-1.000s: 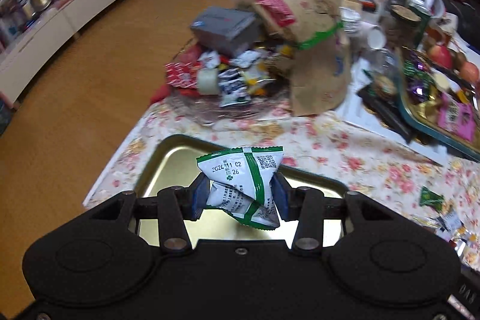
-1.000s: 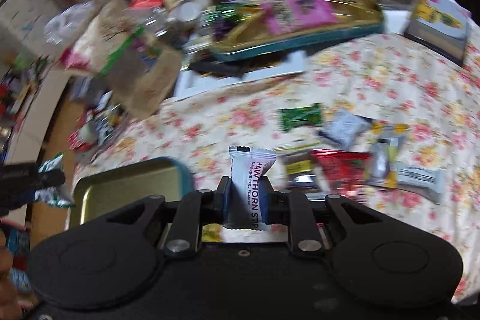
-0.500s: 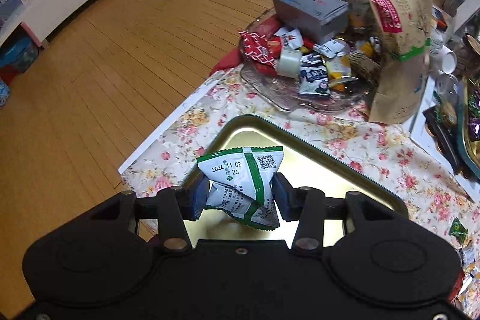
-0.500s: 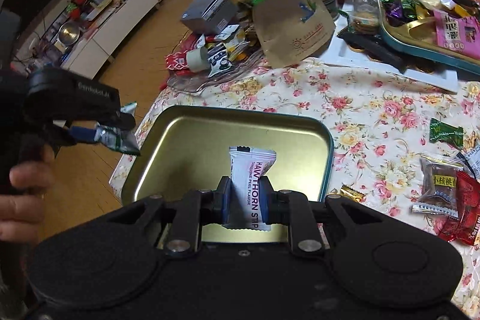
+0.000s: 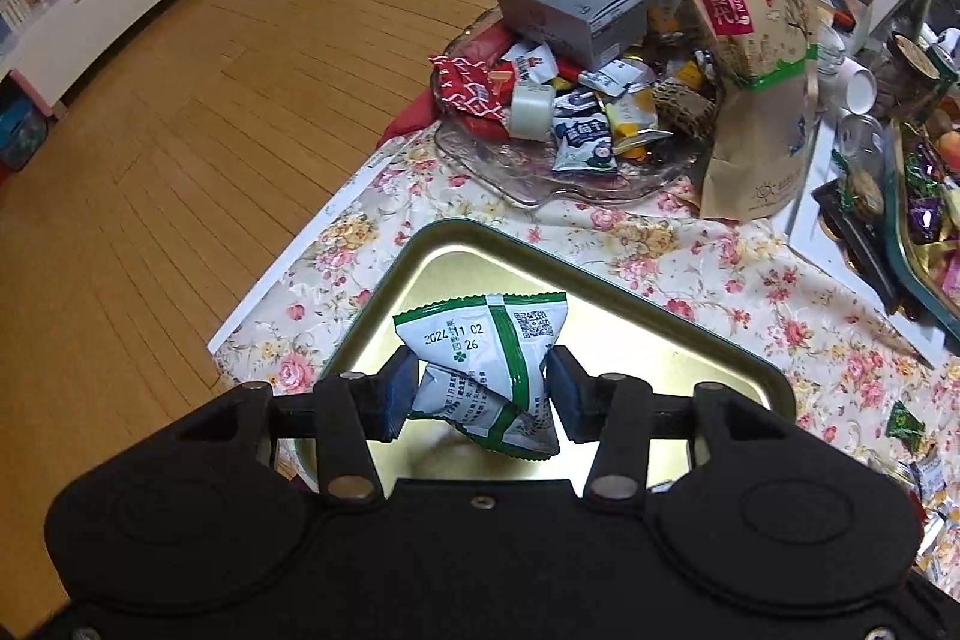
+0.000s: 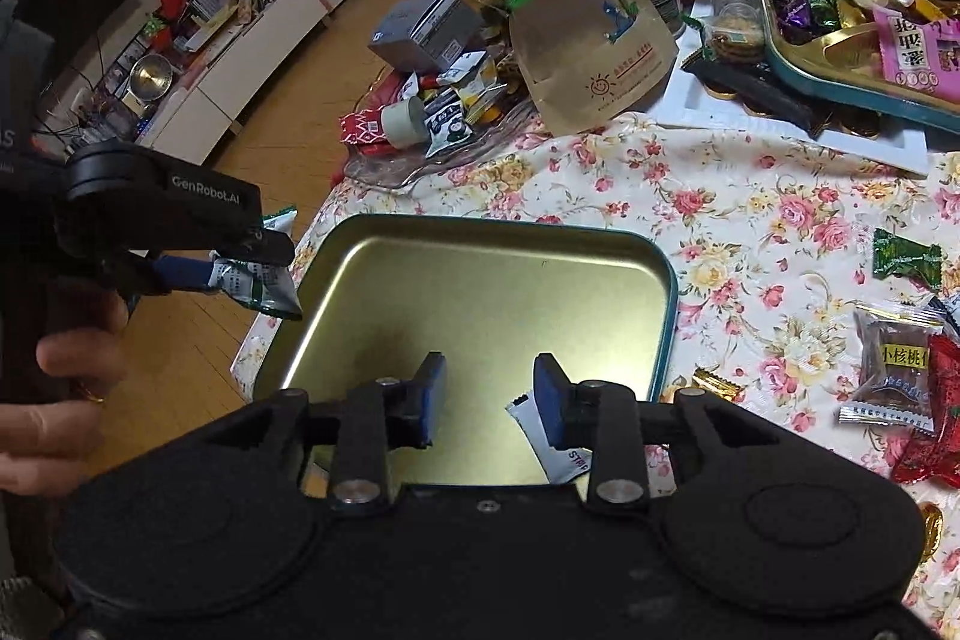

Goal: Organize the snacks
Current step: 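Carry both packets over the gold tray and open the right tool, then open the left tool to drop the green-white packet into the tray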

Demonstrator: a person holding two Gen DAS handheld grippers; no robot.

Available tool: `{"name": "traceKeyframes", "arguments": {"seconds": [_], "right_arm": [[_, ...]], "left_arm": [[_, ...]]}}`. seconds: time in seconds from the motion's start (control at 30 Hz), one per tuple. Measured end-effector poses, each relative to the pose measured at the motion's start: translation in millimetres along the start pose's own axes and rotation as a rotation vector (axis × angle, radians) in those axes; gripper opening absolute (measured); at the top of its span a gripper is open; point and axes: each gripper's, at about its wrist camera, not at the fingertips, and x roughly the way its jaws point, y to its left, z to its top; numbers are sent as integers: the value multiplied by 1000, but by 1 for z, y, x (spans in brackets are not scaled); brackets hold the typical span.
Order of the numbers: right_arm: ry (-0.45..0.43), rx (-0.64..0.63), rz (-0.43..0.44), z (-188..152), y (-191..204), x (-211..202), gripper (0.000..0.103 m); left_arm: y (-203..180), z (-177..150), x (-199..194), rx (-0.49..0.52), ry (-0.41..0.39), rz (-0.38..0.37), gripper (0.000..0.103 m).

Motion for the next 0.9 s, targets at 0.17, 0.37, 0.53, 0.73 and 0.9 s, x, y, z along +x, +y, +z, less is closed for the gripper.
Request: {"name": "traceKeyframes", "arguments": {"seconds": [0.17,0.37,0.53,0.73,0.9], "right_arm": [[-5,-26,-35,-2,0,1,36],[5,-37,-24,-4,1,2,36],[10,-44,-16,-4,2,3,36],[5,-40,-19,-3,1,3,36],[-10,-33,-55,-4,-3,1,37]], "left_arm": [[3,0,-1,-16,2,-31,55],[7,0,-1,-40,9,-59,55],[10,-1,1,-60,13,-55,56],[1,-3,-7,-34,-19,-47,55],[-6,-9,-12,-84,-50,-75,54]]}}
